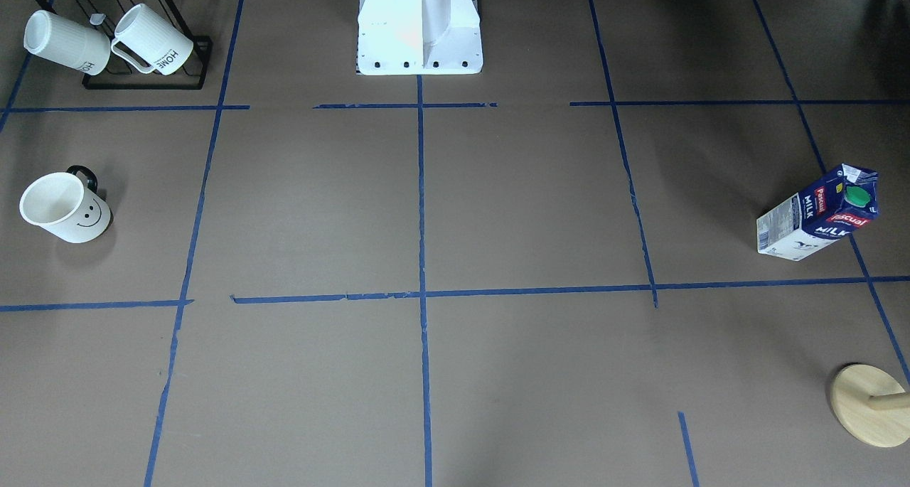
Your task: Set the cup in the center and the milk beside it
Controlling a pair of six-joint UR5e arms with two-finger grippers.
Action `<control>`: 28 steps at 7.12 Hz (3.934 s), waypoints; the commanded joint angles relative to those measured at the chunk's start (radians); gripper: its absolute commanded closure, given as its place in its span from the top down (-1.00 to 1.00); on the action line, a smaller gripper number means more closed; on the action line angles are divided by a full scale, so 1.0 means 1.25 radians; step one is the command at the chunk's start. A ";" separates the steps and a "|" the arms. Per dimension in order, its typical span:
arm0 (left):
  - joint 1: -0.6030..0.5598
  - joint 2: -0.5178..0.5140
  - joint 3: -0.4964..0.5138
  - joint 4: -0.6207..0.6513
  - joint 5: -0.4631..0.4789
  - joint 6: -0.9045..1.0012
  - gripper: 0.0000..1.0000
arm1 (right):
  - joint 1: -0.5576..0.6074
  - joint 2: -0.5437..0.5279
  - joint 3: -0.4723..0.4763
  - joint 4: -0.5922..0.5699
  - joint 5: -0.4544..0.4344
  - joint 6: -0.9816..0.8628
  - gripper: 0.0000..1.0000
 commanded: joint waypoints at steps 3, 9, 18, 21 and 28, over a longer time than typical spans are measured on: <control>0.001 0.001 -0.003 -0.003 0.015 -0.008 1.00 | 0.000 -0.010 0.002 0.001 0.005 -0.010 1.00; 0.006 0.004 0.001 -0.041 0.007 -0.029 1.00 | -0.054 -0.018 0.048 0.001 0.008 0.051 1.00; 0.005 0.005 -0.027 -0.041 0.006 -0.033 1.00 | -0.334 -0.134 0.036 0.391 -0.088 0.485 -0.57; 0.005 0.005 -0.028 -0.041 0.005 -0.037 1.00 | -0.354 -0.126 0.065 0.389 -0.071 0.470 -1.00; 0.005 0.005 -0.028 -0.041 0.004 -0.036 1.00 | -0.599 0.509 -0.100 0.144 -0.124 0.847 -1.00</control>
